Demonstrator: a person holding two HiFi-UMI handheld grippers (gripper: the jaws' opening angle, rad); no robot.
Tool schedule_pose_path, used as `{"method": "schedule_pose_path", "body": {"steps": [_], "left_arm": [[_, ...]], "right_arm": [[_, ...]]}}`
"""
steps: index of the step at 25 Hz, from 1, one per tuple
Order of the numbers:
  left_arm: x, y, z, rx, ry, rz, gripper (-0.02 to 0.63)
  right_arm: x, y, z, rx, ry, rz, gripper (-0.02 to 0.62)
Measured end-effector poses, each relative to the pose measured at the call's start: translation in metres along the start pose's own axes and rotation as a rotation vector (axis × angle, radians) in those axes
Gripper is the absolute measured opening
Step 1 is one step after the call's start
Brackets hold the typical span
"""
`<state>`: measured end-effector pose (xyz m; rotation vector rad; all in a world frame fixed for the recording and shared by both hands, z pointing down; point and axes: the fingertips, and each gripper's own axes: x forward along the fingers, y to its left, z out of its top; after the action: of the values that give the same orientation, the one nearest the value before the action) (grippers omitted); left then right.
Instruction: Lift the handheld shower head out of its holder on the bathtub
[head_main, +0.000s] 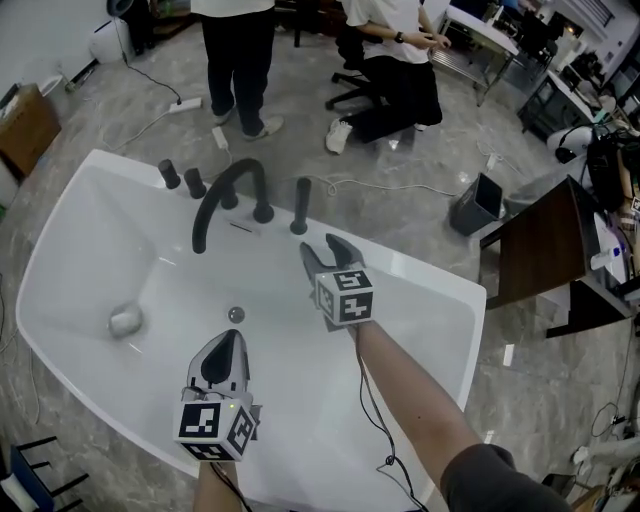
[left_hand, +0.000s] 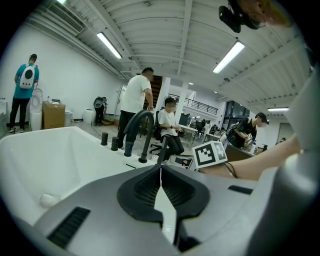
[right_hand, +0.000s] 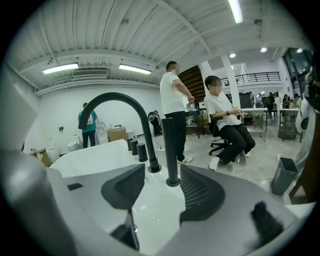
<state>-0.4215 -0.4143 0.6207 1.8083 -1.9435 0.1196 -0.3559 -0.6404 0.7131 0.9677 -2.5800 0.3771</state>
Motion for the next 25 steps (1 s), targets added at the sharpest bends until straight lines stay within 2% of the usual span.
{"method": "schedule_pose_path", "body": {"steps": [7, 15, 25], "left_arm": [[0.017, 0.023, -0.001, 0.003, -0.009, 0.006, 0.018], [0.028, 0.040, -0.005, 0.015, -0.008, 0.007, 0.018], [0.037, 0.051, -0.017, -0.001, -0.002, 0.004, 0.018]], "right_arm": [[0.036, -0.024, 0.010, -0.011, -0.063, -0.103, 0.206], [0.072, -0.016, 0.011, -0.057, -0.058, -0.068, 0.204], [0.101, -0.025, 0.018, -0.040, -0.076, -0.116, 0.193]]}}
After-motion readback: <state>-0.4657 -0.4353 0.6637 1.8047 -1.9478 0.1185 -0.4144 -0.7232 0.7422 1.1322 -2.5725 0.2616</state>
